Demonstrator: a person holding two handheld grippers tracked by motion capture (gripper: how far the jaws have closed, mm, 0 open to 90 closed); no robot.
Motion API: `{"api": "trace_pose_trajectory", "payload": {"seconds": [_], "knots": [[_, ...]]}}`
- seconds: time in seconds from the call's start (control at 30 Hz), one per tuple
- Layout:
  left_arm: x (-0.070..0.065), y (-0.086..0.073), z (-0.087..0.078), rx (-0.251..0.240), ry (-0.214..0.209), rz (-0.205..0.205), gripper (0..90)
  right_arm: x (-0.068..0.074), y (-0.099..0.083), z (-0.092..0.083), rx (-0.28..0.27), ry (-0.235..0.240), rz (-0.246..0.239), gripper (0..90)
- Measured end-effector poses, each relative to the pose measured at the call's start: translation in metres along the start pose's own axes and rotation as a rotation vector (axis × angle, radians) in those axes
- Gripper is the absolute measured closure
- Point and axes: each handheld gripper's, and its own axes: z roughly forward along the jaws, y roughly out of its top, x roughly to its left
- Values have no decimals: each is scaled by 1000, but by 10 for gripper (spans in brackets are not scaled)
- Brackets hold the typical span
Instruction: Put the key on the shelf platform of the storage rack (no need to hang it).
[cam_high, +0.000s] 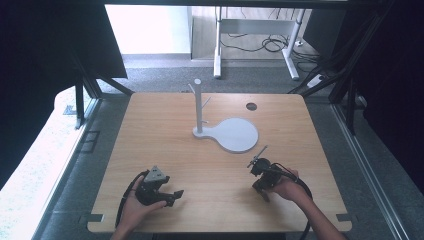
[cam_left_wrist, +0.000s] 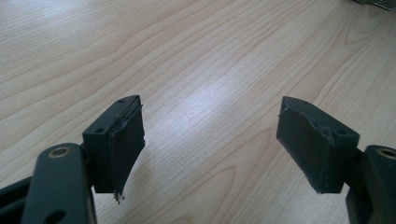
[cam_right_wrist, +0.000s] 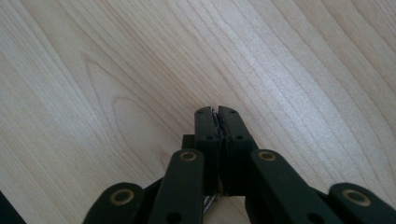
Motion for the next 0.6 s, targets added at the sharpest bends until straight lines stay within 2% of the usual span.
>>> {"api": "trace_pose_trajectory", "payload": {"seconds": [0.33, 0.6], "knots": [[-2, 0, 2, 9, -4, 9, 235, -6, -1, -1, 5, 21, 7, 895], [0, 0, -1, 0, 2, 5, 236, -10, 0, -15, 0, 21, 23, 900]]}}
